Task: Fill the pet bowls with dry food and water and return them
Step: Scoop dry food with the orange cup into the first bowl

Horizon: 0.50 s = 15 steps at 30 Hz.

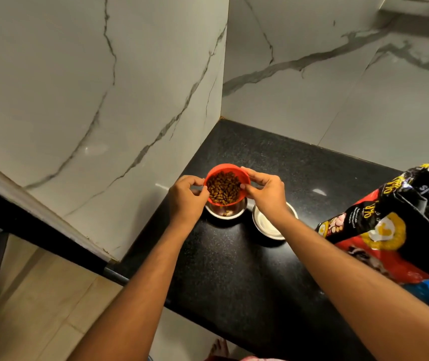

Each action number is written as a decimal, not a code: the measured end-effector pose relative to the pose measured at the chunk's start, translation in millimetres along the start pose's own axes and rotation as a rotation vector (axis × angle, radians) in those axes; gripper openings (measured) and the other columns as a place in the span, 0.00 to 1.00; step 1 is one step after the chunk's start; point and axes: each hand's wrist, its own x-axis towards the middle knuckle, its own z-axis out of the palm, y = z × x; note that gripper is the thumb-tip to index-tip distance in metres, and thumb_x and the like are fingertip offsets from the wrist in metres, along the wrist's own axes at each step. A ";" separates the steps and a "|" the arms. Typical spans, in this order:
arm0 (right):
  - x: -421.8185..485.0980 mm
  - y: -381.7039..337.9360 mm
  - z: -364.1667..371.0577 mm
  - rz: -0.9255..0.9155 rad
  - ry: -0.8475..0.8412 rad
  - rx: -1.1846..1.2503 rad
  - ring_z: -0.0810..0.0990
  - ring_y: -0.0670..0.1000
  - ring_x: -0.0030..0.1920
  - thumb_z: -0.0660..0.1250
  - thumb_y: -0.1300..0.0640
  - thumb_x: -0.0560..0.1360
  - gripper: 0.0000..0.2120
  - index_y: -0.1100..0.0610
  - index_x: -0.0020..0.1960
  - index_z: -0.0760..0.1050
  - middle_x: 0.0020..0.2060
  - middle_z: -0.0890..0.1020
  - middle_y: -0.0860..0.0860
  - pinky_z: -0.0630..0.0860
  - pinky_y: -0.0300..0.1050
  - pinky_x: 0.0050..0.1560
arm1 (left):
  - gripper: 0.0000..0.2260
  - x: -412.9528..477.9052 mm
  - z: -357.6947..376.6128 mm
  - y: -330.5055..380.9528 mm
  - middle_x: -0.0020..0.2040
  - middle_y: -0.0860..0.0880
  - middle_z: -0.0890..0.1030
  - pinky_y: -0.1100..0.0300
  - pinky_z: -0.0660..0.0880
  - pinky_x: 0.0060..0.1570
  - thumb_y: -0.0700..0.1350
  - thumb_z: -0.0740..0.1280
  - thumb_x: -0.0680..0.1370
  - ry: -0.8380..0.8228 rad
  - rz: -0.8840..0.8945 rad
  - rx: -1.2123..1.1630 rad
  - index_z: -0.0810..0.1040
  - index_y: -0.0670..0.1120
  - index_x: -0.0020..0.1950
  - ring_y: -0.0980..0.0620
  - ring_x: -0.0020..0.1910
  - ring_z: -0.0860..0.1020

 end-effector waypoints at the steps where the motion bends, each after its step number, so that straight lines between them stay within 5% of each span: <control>1: -0.4 0.1 0.2 -0.004 0.002 0.009 0.80 0.48 0.60 0.73 0.68 0.71 0.19 0.52 0.58 0.82 0.55 0.84 0.47 0.79 0.56 0.59 | 0.05 -0.5 -0.3 -0.2 0.45 0.48 0.82 0.69 0.75 0.38 0.34 0.73 0.69 0.003 0.007 -0.001 0.82 0.42 0.43 0.53 0.40 0.81; 15: -0.5 3.3 4.1 -0.008 0.032 0.065 0.81 0.50 0.59 0.72 0.69 0.71 0.20 0.47 0.54 0.83 0.54 0.85 0.48 0.79 0.58 0.58 | 0.06 -0.1 2.3 -6.9 0.44 0.47 0.82 0.70 0.77 0.37 0.33 0.73 0.68 0.025 0.050 -0.038 0.81 0.41 0.41 0.58 0.36 0.79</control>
